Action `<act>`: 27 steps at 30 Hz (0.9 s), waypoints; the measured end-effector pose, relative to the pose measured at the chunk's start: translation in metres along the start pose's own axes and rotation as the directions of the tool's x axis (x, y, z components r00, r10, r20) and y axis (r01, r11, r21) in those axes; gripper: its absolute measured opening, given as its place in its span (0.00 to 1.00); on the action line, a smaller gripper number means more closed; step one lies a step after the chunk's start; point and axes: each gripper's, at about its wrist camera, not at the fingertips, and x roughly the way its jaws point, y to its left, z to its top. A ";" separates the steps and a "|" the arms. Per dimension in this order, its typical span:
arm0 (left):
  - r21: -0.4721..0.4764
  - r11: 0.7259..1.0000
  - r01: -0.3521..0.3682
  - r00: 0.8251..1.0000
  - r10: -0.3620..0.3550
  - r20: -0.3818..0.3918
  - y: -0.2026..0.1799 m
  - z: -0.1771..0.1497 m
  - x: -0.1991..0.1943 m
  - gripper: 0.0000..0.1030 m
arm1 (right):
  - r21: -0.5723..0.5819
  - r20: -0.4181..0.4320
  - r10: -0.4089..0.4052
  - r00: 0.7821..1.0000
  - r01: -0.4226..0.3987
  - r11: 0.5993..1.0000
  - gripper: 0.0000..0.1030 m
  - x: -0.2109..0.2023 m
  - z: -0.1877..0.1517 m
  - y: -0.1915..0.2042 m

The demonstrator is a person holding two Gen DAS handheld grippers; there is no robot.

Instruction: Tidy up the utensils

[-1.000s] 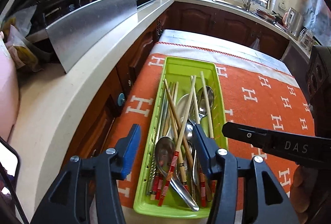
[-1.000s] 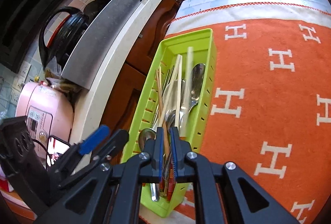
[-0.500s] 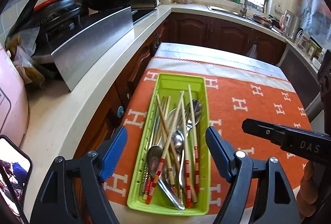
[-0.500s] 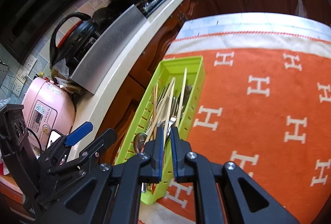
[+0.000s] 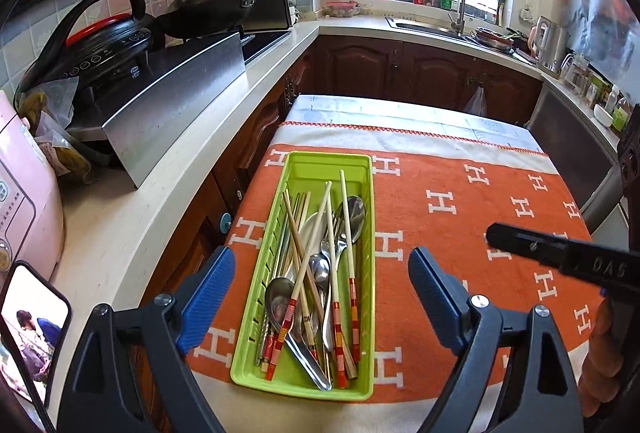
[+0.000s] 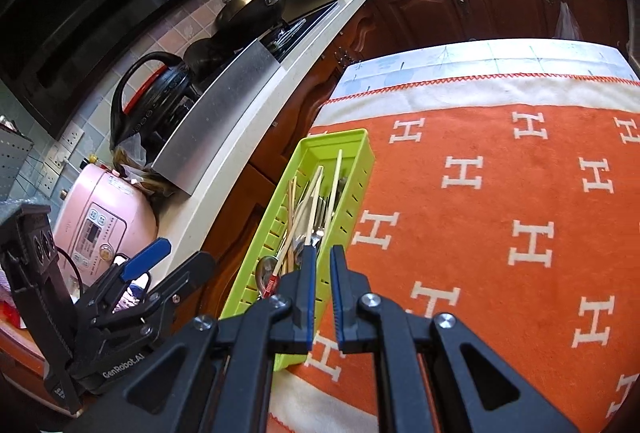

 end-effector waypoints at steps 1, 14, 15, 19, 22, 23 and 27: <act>0.001 1.000 0.000 1.000 0.000 -0.001 0.000 -0.001 -0.001 0.85 | -0.001 0.006 0.001 1.000 -0.001 1.000 0.08 -0.004 0.000 -0.001; -0.006 0.993 0.120 0.992 -0.120 -0.046 -0.033 -0.002 -0.008 0.97 | -0.078 0.070 -0.122 0.990 0.128 0.989 0.10 -0.066 -0.005 0.005; 0.002 0.992 0.124 0.991 -0.124 -0.041 -0.037 -0.001 -0.010 0.97 | -0.080 0.072 -0.130 0.989 0.136 0.987 0.10 -0.069 -0.006 0.005; 0.019 0.988 0.152 0.988 -0.152 -0.011 -0.053 0.004 -0.019 0.99 | -0.074 0.082 -0.152 0.985 0.158 0.985 0.16 -0.083 -0.009 0.003; 0.018 0.987 0.157 0.987 -0.157 -0.024 -0.063 0.005 -0.018 0.99 | -0.054 0.084 -0.172 0.982 0.177 0.983 0.24 -0.087 -0.014 -0.003; 0.019 0.986 0.164 0.986 -0.164 -0.033 -0.067 0.005 -0.017 0.99 | -0.046 0.083 -0.188 0.979 0.192 0.980 0.25 -0.087 -0.018 -0.006; 0.025 0.987 0.157 0.986 -0.156 -0.058 -0.080 0.001 -0.009 0.99 | -0.018 0.076 -0.240 0.968 0.242 0.970 0.25 -0.088 -0.027 -0.015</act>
